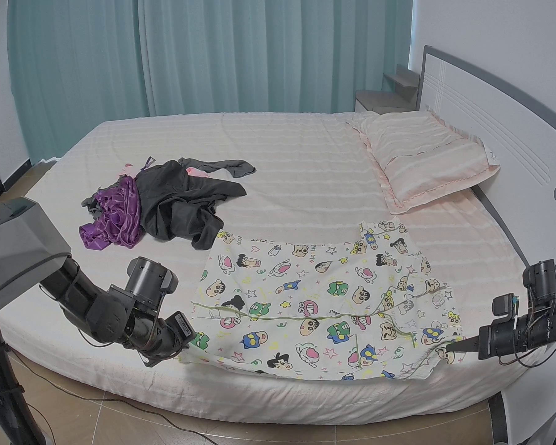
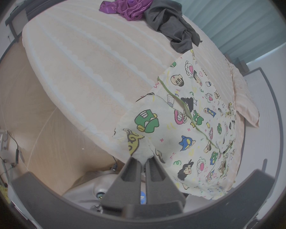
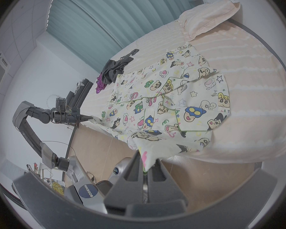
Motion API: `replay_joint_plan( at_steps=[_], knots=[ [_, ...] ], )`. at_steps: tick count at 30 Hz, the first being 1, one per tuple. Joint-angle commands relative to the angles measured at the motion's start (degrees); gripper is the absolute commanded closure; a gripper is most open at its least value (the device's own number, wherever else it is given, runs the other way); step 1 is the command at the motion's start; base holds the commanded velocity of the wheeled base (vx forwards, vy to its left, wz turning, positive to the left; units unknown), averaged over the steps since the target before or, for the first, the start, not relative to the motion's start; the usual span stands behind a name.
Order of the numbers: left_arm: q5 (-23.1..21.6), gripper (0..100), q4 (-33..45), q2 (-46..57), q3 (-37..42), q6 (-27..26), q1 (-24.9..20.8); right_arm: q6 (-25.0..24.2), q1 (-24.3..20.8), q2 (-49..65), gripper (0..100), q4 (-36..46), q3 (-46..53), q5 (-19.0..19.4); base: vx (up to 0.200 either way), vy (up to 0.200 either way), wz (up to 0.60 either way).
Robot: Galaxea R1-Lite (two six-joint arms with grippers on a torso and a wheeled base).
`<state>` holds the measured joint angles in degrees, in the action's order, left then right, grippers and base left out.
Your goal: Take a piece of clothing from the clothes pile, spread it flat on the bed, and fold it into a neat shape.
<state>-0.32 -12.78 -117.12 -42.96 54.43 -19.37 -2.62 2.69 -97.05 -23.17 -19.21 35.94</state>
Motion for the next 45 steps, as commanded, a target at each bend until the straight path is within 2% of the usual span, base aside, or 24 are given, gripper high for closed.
replay_joint_plan(
  at_steps=[1, 10, 18, 23, 31, 37, 45],
  knots=[
    [-1.79, 100, 1.97, -2.50, -3.97, 1.99, 1.79, -0.46, 0.03, -4.46, 100, -0.12, -2.76, 0.01, 0.000, 0.000, 0.00],
    [-1.97, 100, 2.49, -6.46, -11.01, 5.25, 3.20, -0.89, 0.91, -8.68, 100, -0.20, -7.86, -0.34, 0.000, 0.000, 0.00],
    [-1.70, 100, 2.58, -10.15, -17.25, 7.27, 3.99, -4.59, 1.17, -11.85, 100, -3.19, -12.87, -0.61, 0.000, 0.000, 0.00],
    [-0.65, 100, 3.28, -12.44, -21.20, 7.27, 4.25, -6.52, 0.91, -14.92, 100, -3.81, -16.38, -0.78, 0.000, 0.000, 0.00],
    [2.07, 100, 3.64, -15.86, -26.91, 7.27, 4.69, -6.70, 1.35, -18.61, 100, -6.09, -18.32, -2.01, 0.000, 0.000, 0.00],
    [5.06, 100, 6.27, -19.12, -32.36, 6.83, 4.08, -10.56, 1.09, -20.28, 100, -9.70, -19.55, -2.10, 0.000, 0.000, 0.00],
    [5.50, 100, 8.03, -21.31, -37.02, 6.39, 3.55, -11.71, 1.26, -23.19, 100, -10.84, -21.57, -4.39, 0.000, 0.000, 0.00]
  ],
)
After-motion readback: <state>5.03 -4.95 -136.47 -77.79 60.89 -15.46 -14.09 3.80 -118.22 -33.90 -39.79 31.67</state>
